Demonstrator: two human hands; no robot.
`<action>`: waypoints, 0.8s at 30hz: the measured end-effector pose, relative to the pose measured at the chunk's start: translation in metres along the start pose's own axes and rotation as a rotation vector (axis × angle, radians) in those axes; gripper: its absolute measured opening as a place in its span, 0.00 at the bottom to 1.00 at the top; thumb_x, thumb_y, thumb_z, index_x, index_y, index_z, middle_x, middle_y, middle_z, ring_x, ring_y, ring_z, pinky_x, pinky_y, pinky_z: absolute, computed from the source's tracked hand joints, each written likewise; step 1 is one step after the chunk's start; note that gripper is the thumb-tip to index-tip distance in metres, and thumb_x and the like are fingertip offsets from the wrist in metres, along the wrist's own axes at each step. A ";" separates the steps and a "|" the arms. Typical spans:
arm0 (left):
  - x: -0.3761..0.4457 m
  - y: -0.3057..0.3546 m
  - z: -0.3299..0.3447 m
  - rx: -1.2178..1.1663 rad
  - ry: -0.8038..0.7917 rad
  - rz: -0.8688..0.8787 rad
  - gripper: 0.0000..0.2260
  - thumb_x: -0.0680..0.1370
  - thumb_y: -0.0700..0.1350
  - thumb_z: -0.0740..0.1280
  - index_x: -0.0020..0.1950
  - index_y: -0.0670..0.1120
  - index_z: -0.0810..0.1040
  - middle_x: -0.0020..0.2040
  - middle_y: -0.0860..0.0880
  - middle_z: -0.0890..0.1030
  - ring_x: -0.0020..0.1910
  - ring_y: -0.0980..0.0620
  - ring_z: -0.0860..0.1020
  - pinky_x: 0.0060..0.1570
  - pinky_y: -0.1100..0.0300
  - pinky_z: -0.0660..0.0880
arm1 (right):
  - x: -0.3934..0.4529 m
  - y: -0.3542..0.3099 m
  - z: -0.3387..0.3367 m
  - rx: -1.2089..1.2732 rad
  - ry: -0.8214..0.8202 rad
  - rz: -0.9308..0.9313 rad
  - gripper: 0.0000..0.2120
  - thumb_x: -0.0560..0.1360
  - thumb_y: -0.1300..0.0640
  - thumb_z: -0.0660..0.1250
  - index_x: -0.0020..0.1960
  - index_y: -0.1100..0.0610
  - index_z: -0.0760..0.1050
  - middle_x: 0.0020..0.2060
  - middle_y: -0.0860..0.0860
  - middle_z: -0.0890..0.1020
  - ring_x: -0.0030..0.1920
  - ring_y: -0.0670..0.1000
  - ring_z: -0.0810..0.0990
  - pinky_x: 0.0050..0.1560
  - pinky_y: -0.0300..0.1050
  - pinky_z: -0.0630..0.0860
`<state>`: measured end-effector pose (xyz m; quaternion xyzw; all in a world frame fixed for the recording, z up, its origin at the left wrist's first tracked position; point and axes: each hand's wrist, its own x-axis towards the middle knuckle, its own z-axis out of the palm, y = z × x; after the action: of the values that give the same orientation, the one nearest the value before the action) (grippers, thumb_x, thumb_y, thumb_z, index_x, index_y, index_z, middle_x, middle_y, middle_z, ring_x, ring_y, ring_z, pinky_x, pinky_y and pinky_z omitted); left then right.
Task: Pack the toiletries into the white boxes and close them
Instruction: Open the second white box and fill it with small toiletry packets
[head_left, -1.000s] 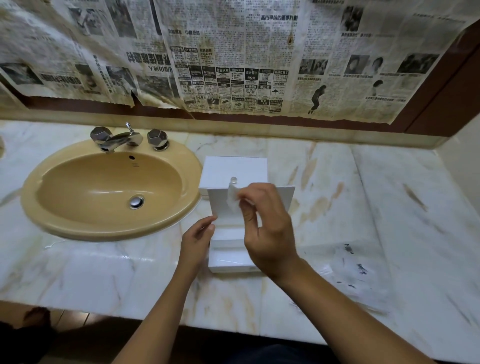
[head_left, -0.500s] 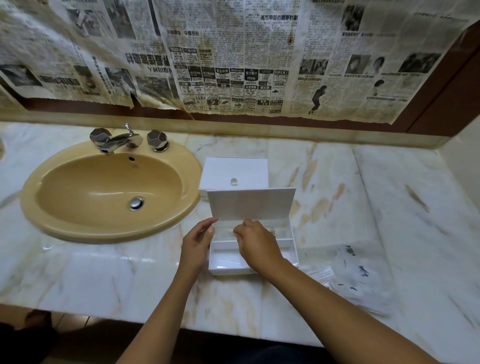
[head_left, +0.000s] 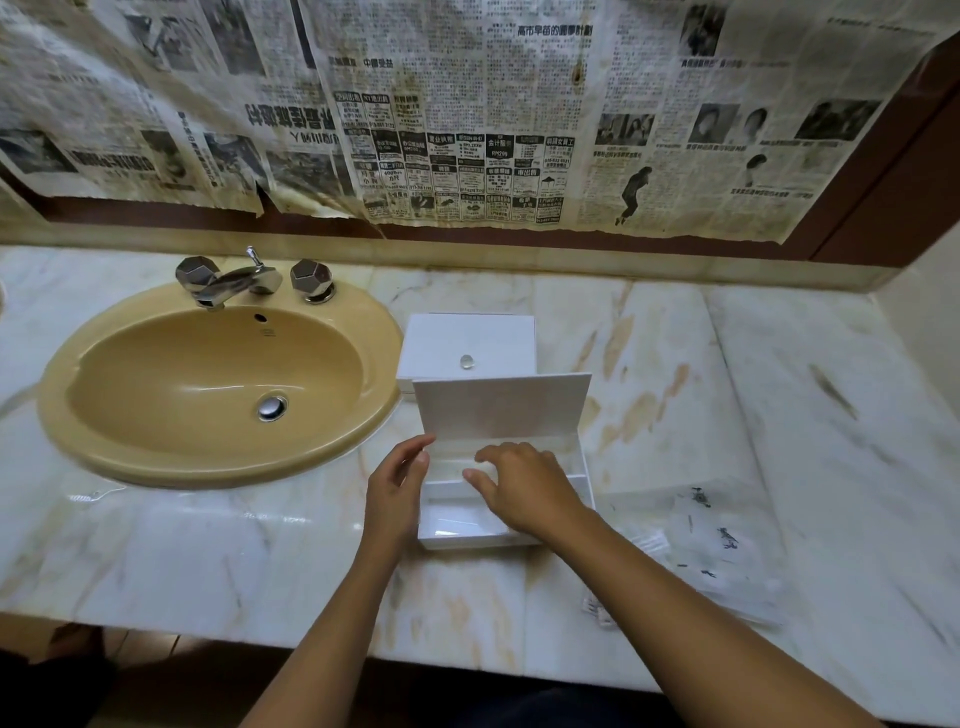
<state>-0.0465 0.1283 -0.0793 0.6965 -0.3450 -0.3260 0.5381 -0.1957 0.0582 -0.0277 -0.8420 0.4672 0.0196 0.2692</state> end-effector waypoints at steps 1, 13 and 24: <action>0.000 0.000 0.000 -0.011 0.000 -0.002 0.10 0.81 0.38 0.62 0.58 0.47 0.80 0.55 0.55 0.81 0.51 0.70 0.76 0.47 0.78 0.70 | -0.002 0.001 -0.008 0.043 0.038 0.009 0.20 0.80 0.44 0.58 0.66 0.52 0.73 0.64 0.51 0.77 0.63 0.54 0.74 0.65 0.50 0.67; -0.002 0.000 -0.001 -0.047 -0.020 -0.031 0.10 0.81 0.40 0.62 0.59 0.48 0.80 0.56 0.57 0.80 0.53 0.70 0.76 0.48 0.78 0.70 | -0.013 0.081 -0.055 -0.125 0.132 0.346 0.09 0.73 0.64 0.59 0.43 0.56 0.77 0.40 0.53 0.80 0.40 0.57 0.79 0.40 0.44 0.71; -0.002 0.003 0.000 -0.009 -0.012 -0.015 0.10 0.81 0.39 0.62 0.59 0.47 0.79 0.55 0.55 0.80 0.51 0.72 0.75 0.47 0.80 0.69 | -0.019 0.105 -0.026 -0.177 -0.078 0.393 0.18 0.72 0.65 0.63 0.58 0.50 0.78 0.56 0.50 0.80 0.55 0.54 0.79 0.57 0.46 0.69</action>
<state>-0.0482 0.1296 -0.0765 0.6948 -0.3414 -0.3359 0.5366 -0.2961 0.0171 -0.0462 -0.7535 0.6082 0.1451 0.2032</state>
